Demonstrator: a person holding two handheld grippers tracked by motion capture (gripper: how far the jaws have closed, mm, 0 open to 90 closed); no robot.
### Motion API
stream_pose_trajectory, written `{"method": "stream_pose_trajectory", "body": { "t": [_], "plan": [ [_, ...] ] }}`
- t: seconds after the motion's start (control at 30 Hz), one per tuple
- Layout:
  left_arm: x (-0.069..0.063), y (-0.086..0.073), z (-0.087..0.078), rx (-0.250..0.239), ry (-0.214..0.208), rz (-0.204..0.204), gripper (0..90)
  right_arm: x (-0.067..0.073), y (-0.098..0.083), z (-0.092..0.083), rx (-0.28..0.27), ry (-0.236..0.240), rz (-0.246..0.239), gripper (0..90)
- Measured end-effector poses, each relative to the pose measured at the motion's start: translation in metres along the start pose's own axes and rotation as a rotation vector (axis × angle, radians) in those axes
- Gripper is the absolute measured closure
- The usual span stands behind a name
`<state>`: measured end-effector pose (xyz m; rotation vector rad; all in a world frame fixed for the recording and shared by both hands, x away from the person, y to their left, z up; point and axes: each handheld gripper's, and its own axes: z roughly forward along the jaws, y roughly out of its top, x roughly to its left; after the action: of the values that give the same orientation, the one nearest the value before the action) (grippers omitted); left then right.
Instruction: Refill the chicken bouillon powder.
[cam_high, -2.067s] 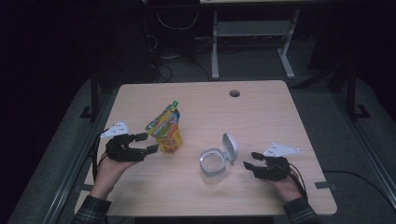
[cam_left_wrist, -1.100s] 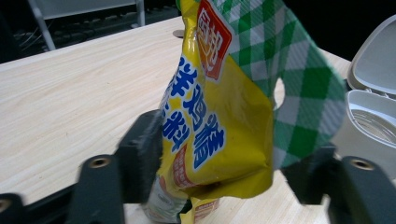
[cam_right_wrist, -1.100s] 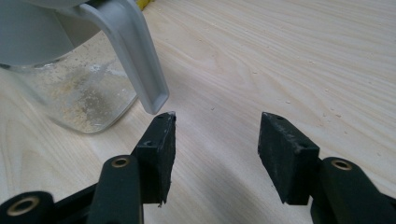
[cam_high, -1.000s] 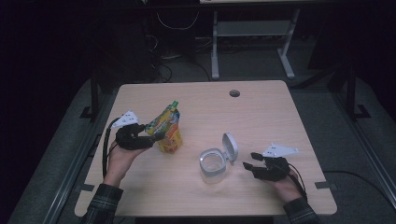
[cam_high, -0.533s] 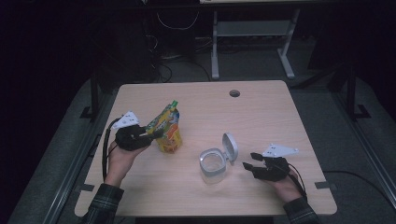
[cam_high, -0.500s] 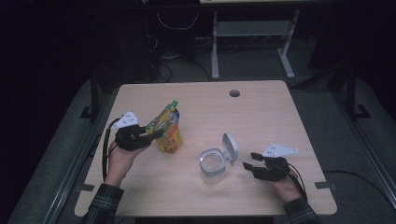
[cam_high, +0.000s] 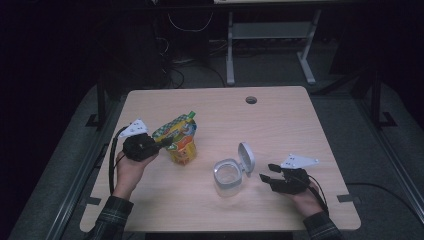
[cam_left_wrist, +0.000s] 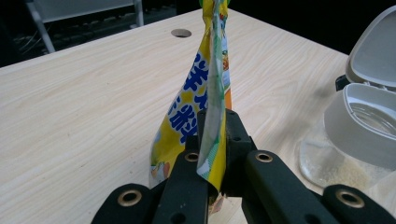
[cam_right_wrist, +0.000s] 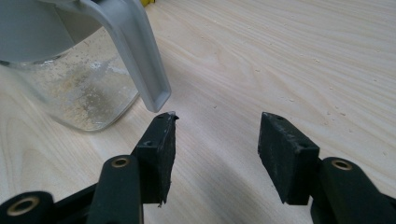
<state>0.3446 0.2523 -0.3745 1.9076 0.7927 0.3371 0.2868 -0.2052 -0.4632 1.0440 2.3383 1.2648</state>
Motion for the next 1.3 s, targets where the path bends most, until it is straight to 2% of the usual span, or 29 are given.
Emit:
{"method": "stream_pose_trajectory", "body": {
  "t": [0.1,0.5,1.3],
  "plan": [
    [0.001,0.0,0.0,-0.006,-0.004,-0.011,90.0,0.0,0.0,0.0,-0.001,0.001,0.003,46.0],
    [-0.003,0.004,-0.008,-0.042,-0.022,0.0,90.0,-0.001,0.0,-0.001,-0.004,0.0,0.002,46.0],
    [-0.006,0.01,-0.019,-0.064,-0.05,-0.002,90.0,-0.001,0.0,-0.001,-0.005,0.0,0.006,46.1]
  ]
}}
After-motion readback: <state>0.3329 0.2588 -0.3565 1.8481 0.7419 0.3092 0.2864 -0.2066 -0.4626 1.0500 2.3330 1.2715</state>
